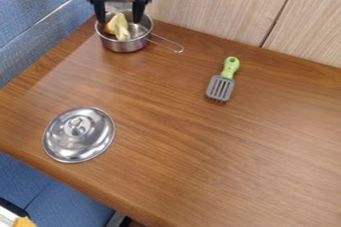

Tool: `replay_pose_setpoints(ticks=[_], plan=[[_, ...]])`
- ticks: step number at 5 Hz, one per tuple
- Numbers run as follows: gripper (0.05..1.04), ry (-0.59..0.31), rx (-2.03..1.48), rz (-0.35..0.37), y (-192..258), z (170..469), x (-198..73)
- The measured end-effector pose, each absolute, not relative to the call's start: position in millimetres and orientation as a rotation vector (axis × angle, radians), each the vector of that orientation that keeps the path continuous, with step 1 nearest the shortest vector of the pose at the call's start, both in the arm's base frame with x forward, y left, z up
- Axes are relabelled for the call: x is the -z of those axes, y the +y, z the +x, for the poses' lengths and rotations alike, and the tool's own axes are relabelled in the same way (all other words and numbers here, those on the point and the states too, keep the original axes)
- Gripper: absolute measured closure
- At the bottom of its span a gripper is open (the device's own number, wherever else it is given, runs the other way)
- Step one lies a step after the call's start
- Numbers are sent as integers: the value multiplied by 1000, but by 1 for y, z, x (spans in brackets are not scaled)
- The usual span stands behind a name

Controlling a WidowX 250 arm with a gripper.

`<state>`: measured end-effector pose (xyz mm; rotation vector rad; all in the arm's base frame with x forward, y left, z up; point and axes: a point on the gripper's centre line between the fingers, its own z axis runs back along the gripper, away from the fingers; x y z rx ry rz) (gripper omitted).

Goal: Put the yellow duck in the silver pot

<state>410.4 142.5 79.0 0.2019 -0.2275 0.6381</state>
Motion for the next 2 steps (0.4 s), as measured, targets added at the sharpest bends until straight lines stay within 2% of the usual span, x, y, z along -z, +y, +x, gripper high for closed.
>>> replay_pose_setpoints(ticks=[1,2], plan=[[83,-289,-641,206,138,404,-105],[83,-294,-641,208,138,404,-107]])
